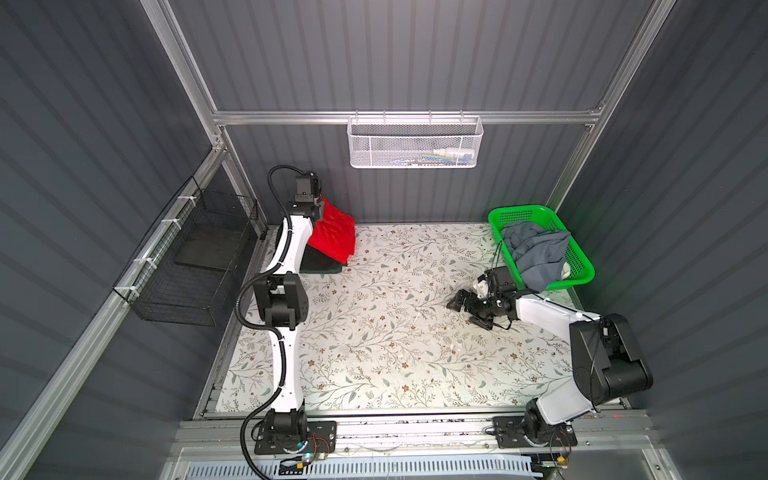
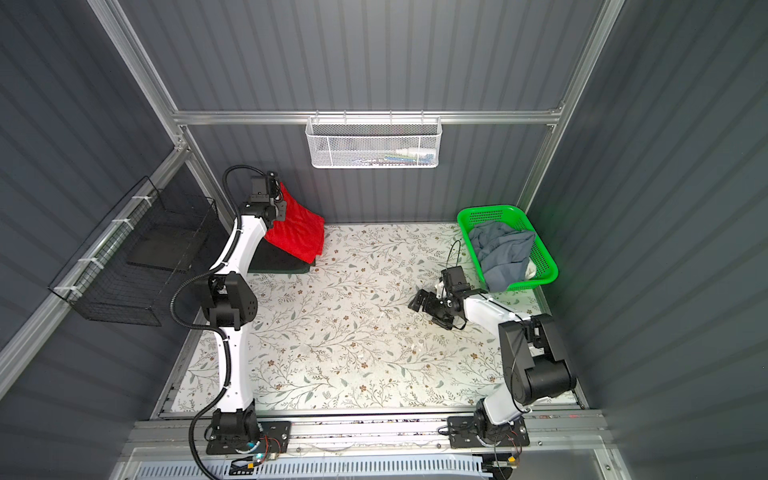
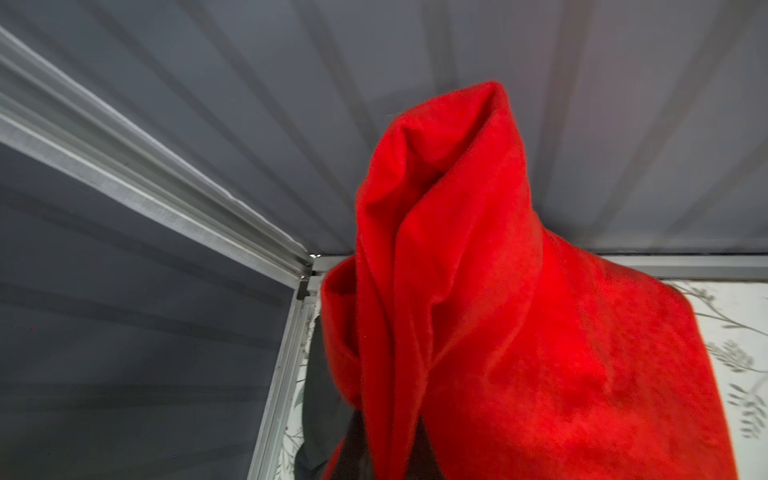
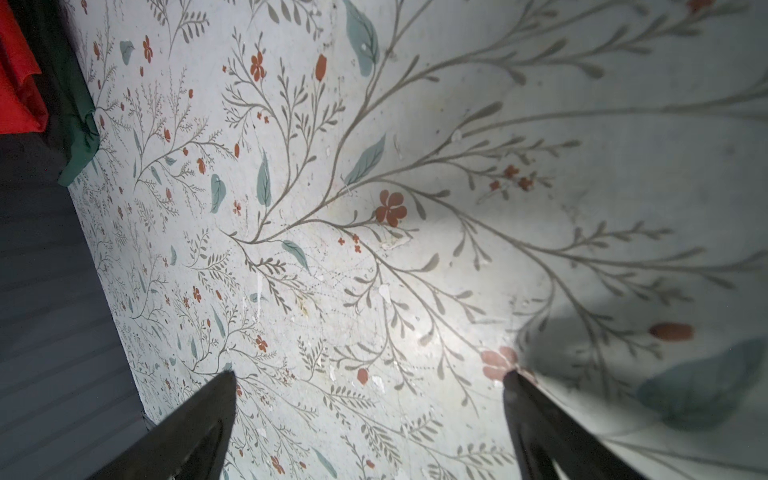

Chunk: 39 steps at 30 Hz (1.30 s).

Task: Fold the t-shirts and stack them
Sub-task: 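Lift the red shirt with the left gripper and carry it onto the dark shirt stack, then lower the red shirt onto the stack and open the left gripper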

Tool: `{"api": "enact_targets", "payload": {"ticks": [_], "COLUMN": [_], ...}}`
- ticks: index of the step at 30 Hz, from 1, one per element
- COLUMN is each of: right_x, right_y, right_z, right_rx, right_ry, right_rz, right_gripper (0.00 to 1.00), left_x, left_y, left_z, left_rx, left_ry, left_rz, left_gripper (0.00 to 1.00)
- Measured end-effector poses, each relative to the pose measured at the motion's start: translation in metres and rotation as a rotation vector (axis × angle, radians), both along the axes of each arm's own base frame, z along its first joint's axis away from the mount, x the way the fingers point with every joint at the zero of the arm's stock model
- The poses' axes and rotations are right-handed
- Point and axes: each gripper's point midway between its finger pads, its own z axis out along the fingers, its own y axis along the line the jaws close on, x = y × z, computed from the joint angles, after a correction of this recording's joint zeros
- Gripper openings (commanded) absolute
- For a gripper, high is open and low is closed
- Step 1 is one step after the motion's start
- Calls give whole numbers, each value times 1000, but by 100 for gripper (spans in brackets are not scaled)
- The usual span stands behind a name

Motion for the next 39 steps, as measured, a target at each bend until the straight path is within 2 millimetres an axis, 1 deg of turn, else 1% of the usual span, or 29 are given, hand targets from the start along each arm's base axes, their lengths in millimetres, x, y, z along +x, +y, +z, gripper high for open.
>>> {"api": "enact_targets", "payload": {"ticks": [9,11,13,17,18,19,20,21,22,24,27,29,31,33,35,37,39], "right_x": [0,0,0,-3,-4,-4,-4,-4,-5,-6,-9,-10,-8,-7,-7,-6,-4], "right_y": [2,2,2,2,2,2,2,2,2,2,1,0,-1,-3,-4,-8,-15], "right_z": [0,0,0,-3,-3,-3,-3,-3,-3,-2,1,5,11,18,26,35,43], "right_rx": [9,12,14,14,15,16,17,17,17,18,16,12,8,2,-3,-21,-59], "right_ry": [-2,-2,-3,6,8,9,9,9,8,5,-8,-22,-41,-66,-91,-123,-159], "right_rz": [5,6,7,8,9,9,10,10,11,14,17,16,14,12,8,-1,-18], "right_gripper": [99,99,99,99,99,99,99,99,99,99,99,99,99,99,99,99,99], "left_x": [0,1,1,-1,-2,-2,-3,-4,-3,-2,-3,-8,-17,-29,-42,-55,-70], "left_y": [20,26,34,56,62,67,73,78,82,89,91,92,88,81,69,53,30], "left_z": [0,-3,-8,-16,-18,-19,-22,-24,-25,-28,-36,-44,-54,-63,-67,-64,-55], "left_rx": [37,41,44,68,76,83,92,103,113,128,135,136,132,120,105,94,91], "left_ry": [-5,-3,5,19,24,25,28,32,29,29,35,43,62,79,81,60,23], "left_rz": [64,78,97,155,173,187,205,223,240,265,285,294,297,295,289,273,244], "left_gripper": [0,0,0,0,3,12,32,74,99,100,100,100,100,100,100,100,100]}}
